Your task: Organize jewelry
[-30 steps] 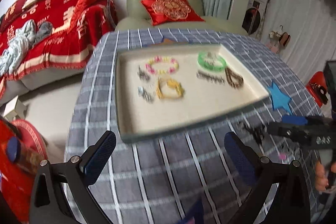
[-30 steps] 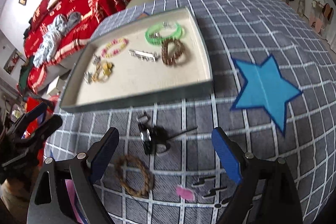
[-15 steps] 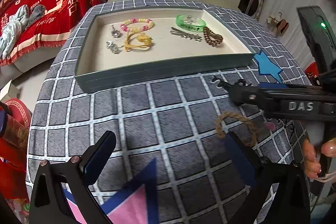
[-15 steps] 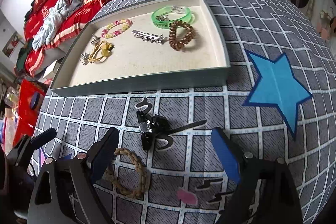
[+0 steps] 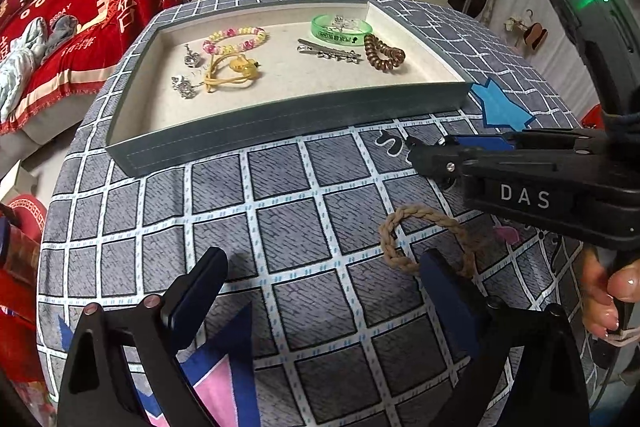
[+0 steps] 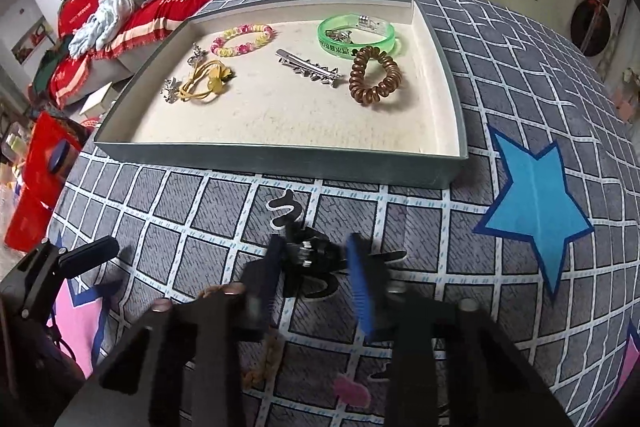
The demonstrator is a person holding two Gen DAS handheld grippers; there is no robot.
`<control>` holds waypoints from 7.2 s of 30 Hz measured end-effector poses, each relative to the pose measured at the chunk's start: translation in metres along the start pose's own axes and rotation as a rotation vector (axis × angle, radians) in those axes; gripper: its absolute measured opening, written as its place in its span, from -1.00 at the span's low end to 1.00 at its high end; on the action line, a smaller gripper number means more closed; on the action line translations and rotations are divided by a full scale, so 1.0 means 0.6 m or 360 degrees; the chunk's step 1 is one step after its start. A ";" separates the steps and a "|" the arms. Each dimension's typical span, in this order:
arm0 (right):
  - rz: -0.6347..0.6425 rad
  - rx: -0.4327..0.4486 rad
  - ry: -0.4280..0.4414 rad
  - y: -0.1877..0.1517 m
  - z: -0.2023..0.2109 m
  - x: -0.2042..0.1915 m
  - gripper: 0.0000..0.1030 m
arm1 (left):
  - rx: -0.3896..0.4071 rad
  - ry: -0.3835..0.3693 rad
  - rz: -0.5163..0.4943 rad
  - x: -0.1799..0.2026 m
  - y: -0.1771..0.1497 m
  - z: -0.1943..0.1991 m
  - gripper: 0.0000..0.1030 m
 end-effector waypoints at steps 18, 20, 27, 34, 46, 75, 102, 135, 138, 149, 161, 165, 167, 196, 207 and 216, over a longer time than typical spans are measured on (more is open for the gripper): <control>-0.0211 0.0090 0.0061 -0.014 0.040 0.052 -0.46 | -0.0007 0.0006 -0.0200 0.054 0.005 -0.012 0.70; -0.0221 0.0098 0.0062 -0.015 0.044 0.054 -0.46 | -0.0005 -0.0005 -0.0213 0.058 0.005 -0.011 0.56; -0.0246 0.0120 0.0065 -0.020 0.057 0.055 -0.46 | 0.0014 -0.0069 -0.0279 0.077 0.004 -0.003 -0.23; -0.0265 0.0163 0.0068 -0.025 0.081 0.055 -0.46 | 0.0010 -0.0206 -0.0175 0.061 0.007 0.009 -0.57; -0.0289 0.0202 0.0063 -0.021 0.107 0.057 -0.46 | 0.0123 -0.0245 -0.0093 0.026 0.028 0.058 -0.57; -0.0187 0.0281 0.0089 0.128 0.108 -0.003 -0.46 | 0.0414 -0.0129 0.0067 -0.111 0.195 0.105 -0.57; -0.0191 0.0120 0.0107 0.163 -0.001 -0.002 -0.46 | 0.0261 -0.0112 0.0070 -0.124 0.221 -0.006 -0.57; -0.0153 0.0028 -0.0041 0.156 -0.076 0.012 -0.01 | 0.0091 0.0146 -0.0032 -0.127 0.198 -0.083 -0.56; -0.0167 0.0023 -0.0029 0.153 -0.075 0.012 0.14 | 0.0094 0.0153 -0.0024 -0.127 0.197 -0.079 -0.56; -0.0219 0.0098 0.0025 0.156 -0.033 0.013 0.34 | 0.0137 0.0181 0.0036 -0.137 0.203 -0.059 -0.56; -0.0253 0.0142 0.0006 0.156 -0.006 0.027 0.45 | 0.0096 0.0197 -0.0017 -0.130 0.203 -0.072 -0.56; -0.0266 0.0141 0.0004 0.155 -0.005 0.030 0.45 | 0.0089 0.0215 -0.0034 -0.128 0.204 -0.077 -0.56; -0.0269 0.0142 0.0007 0.155 -0.005 0.032 0.45 | 0.0091 0.0226 -0.0038 -0.128 0.203 -0.078 -0.56; -0.0297 0.0196 0.0013 0.153 0.013 0.038 0.56 | 0.0221 0.0305 -0.0058 -0.127 0.207 -0.052 1.00; -0.0238 0.0381 -0.0048 0.153 0.037 0.022 1.00 | 0.0215 0.0333 -0.0031 -0.134 0.198 -0.037 1.00; -0.0226 0.0284 -0.0113 0.138 0.032 0.026 1.00 | 0.0253 0.0378 0.0026 -0.148 0.181 -0.012 1.00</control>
Point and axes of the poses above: each gripper's, at about its wrist camera, not at the fingertips, and z roughly against the way its jaws point, x to its right, y to its top, the point moved 6 cm from there along -z, roughly the way its jaws point, and after that the axes turned 2 degrees about z, right-handed, at the moved point
